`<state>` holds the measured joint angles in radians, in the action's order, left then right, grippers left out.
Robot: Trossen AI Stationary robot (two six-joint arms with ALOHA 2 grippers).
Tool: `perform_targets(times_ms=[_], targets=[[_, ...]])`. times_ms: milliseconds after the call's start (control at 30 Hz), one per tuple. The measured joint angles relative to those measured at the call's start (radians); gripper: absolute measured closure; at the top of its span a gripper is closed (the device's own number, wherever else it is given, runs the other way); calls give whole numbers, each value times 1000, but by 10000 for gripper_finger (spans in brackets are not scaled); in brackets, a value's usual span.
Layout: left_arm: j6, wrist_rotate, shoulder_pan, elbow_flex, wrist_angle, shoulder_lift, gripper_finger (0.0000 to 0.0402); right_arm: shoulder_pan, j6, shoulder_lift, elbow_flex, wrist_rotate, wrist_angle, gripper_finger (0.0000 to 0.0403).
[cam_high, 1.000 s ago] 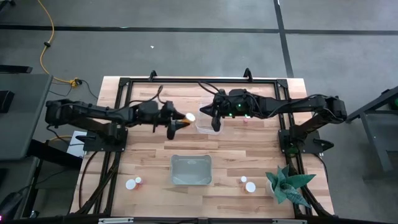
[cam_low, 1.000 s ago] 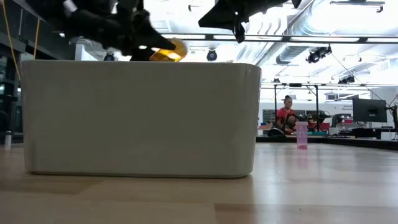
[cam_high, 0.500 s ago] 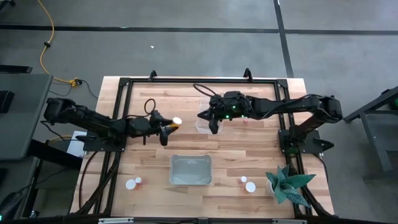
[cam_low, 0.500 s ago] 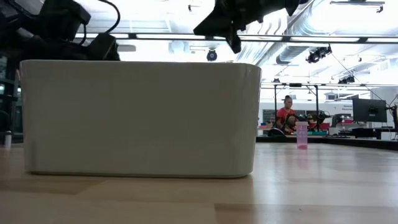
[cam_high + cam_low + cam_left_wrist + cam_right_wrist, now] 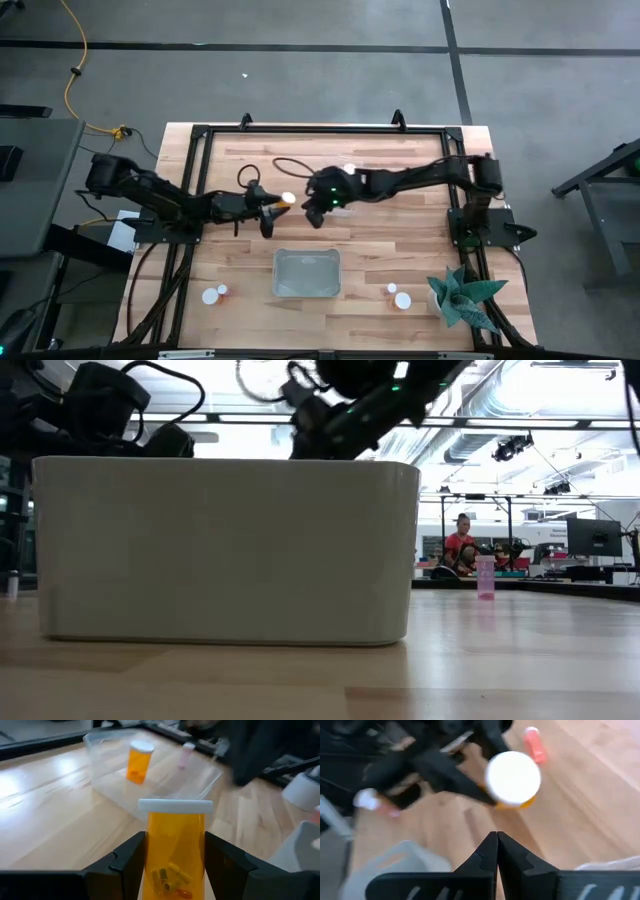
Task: Pick and place medicine bottles into bin by pill shape (circle, oval)
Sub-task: Put the top left orange pill bottle into the transparent bin
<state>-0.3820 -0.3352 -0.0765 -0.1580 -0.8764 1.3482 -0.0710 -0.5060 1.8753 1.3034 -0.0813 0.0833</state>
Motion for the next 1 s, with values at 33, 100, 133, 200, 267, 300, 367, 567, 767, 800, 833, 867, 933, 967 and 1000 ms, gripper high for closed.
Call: perform_targets(times_ms=[33, 100, 133, 200, 267, 300, 367, 567, 767, 800, 833, 867, 933, 967, 1000], targets=[[5, 7, 0, 0, -17, 5, 229, -3, 19, 25, 35, 11, 44, 403], [17, 13, 0, 0, -51, 18, 229, -11, 60, 70, 106, 15, 156, 403], [21, 13, 0, 0, -56, 19, 229, -15, 73, 89, 138, 18, 209, 403], [26, 12, 0, 0, -67, 19, 229, -21, 101, 116, 192, 19, 276, 403], [26, 14, 0, 0, -66, 19, 229, -24, 130, 131, 223, 20, 286, 403], [22, 20, 0, 0, -66, 19, 229, -24, 138, 135, 234, 20, 284, 403], [19, 30, -1, 0, -67, 19, 229, -23, 141, 138, 250, 10, 272, 403], [19, 31, -2, 0, -71, 19, 229, -24, 117, 139, 257, -15, 258, 403], [38, 32, -2, 1, -73, 19, 229, -21, 104, 137, 261, -35, 197, 403], [44, 33, -1, 1, -73, 19, 229, -20, 103, 137, 261, -37, 197, 403], [50, 34, -1, 1, -72, 19, 229, -20, 103, 137, 261, -38, 198, 403], [54, 34, -1, 1, -72, 19, 229, -20, 104, 137, 261, -38, 200, 403], [54, 34, -1, 1, -70, 19, 229, -20, 109, 137, 261, -41, 203, 403], [55, 35, -1, 1, -68, 19, 229, -20, 114, 137, 261, -41, 205, 403], [56, 37, -1, 1, -66, 19, 229, -20, 118, 137, 261, -43, 206, 403]])
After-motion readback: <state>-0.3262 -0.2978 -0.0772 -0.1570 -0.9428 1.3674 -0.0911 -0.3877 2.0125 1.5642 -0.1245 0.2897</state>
